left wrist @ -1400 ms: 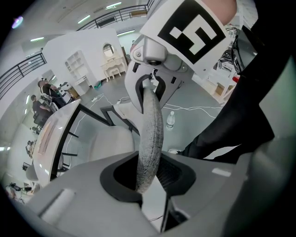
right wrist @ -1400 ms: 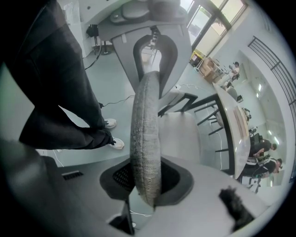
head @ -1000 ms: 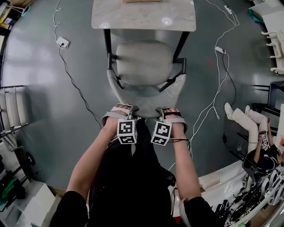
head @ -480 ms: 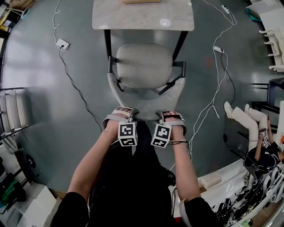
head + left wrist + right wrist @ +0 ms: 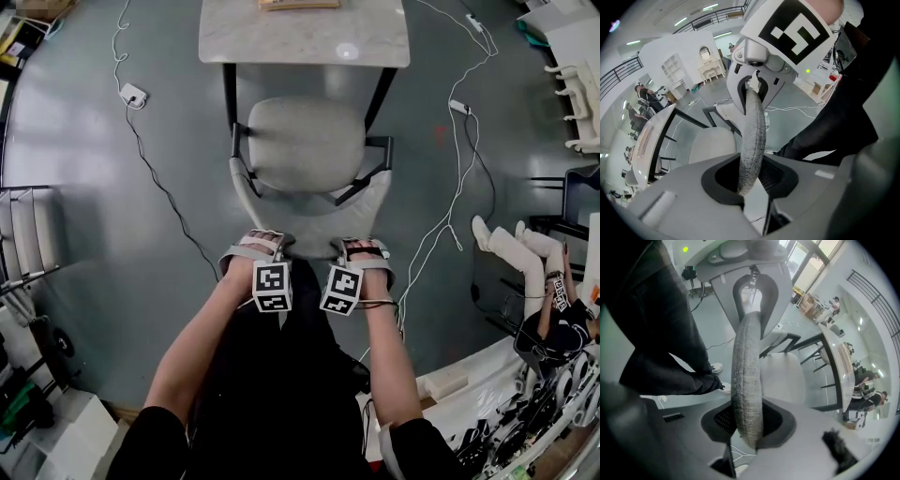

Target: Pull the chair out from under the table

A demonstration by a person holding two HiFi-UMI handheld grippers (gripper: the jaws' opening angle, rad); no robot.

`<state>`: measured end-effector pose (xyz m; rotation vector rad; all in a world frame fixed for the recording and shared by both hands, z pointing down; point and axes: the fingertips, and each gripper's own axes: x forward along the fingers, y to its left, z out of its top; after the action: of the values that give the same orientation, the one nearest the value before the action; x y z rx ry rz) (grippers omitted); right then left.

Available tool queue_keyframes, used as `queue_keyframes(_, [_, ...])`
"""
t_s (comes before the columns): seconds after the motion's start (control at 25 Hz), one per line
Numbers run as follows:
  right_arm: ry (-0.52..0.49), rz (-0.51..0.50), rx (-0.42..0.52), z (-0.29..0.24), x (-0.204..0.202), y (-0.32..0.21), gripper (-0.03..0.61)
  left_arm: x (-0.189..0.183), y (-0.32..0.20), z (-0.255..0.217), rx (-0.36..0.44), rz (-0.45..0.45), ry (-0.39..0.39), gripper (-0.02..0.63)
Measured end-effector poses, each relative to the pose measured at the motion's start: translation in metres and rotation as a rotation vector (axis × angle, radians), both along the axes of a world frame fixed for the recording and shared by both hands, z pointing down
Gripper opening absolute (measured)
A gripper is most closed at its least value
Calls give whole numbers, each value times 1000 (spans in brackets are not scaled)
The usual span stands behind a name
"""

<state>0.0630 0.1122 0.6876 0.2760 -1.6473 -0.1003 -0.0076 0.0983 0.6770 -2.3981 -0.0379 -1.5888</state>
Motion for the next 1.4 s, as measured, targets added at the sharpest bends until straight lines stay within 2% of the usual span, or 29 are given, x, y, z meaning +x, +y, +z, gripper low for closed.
queue_keyframes(1.4, [-1,45,-18,-1,-18,45,87,-18,43,-1,-19,28,3,91])
